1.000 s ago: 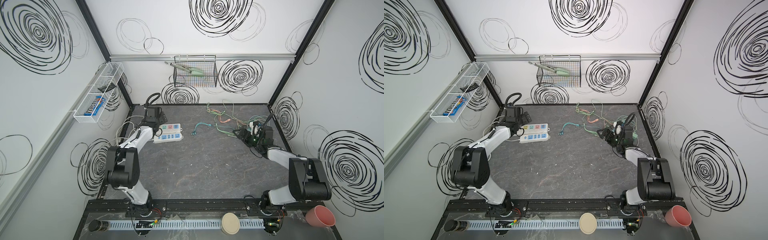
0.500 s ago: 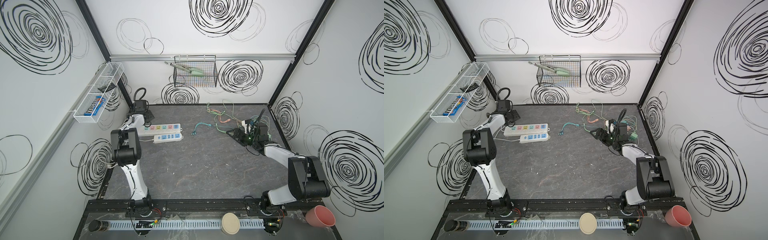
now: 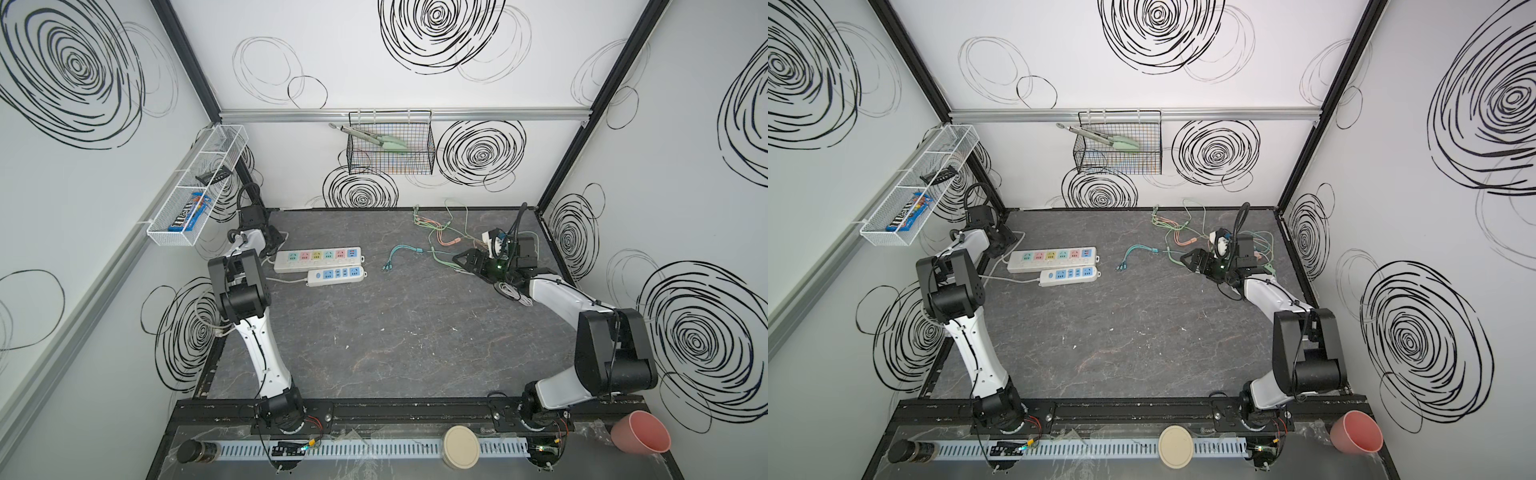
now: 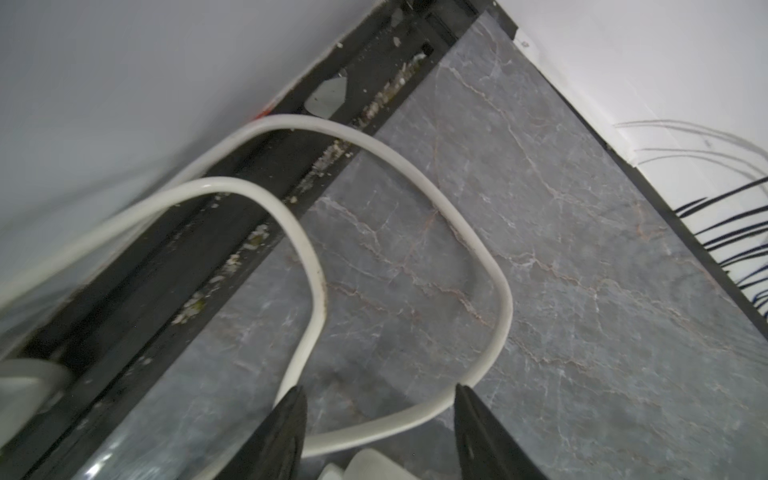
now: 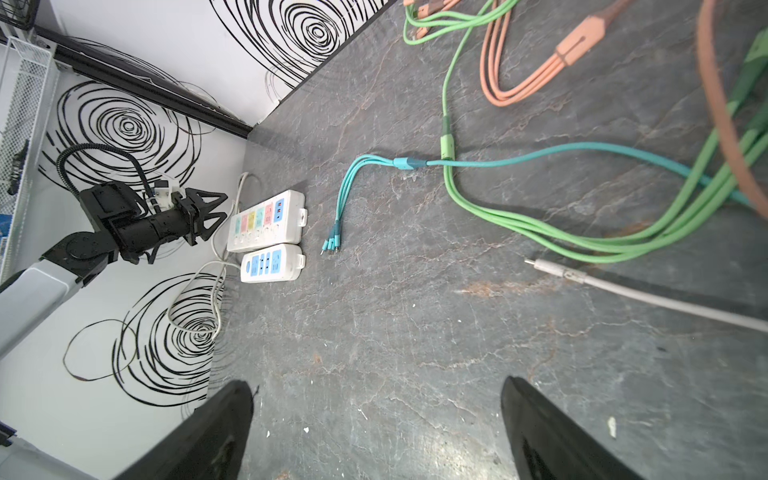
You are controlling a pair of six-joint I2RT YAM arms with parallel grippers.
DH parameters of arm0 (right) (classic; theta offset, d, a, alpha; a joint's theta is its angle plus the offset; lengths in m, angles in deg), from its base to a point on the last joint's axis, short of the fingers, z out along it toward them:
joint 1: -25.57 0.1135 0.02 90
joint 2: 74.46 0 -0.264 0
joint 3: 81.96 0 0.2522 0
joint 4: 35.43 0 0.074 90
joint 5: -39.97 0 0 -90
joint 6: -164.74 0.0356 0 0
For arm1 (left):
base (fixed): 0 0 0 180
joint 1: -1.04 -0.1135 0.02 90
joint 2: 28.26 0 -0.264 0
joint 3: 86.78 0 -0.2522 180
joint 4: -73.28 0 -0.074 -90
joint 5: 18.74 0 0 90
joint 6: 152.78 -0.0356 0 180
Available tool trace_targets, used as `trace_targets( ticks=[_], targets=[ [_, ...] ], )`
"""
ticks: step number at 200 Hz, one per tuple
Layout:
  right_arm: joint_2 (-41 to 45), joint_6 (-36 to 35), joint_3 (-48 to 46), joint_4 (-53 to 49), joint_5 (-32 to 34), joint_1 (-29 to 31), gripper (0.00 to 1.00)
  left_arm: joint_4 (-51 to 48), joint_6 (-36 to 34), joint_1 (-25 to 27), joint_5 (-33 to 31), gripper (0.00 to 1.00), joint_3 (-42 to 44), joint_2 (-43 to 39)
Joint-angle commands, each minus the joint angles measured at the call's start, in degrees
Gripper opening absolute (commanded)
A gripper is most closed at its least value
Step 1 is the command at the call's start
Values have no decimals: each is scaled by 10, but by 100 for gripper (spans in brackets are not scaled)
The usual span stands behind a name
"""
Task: Insert the plug
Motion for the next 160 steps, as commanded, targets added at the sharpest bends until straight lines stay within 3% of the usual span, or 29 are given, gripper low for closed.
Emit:
trace_targets(
  ticks=[1,34,90,160],
  targets=[
    [5,-28,18,-42,27,-1,97,-13,-15,2,66,58,-50,33],
    [12,-33,24,-52,36,0,97,-18,-35,14,84,58,-57,44],
    [1,-82,64,-99,76,-2,97,86,-20,46,134,59,118,-39],
    [24,-64,17,-57,65,13,97,197,-24,130,111,60,332,-158]
  ],
)
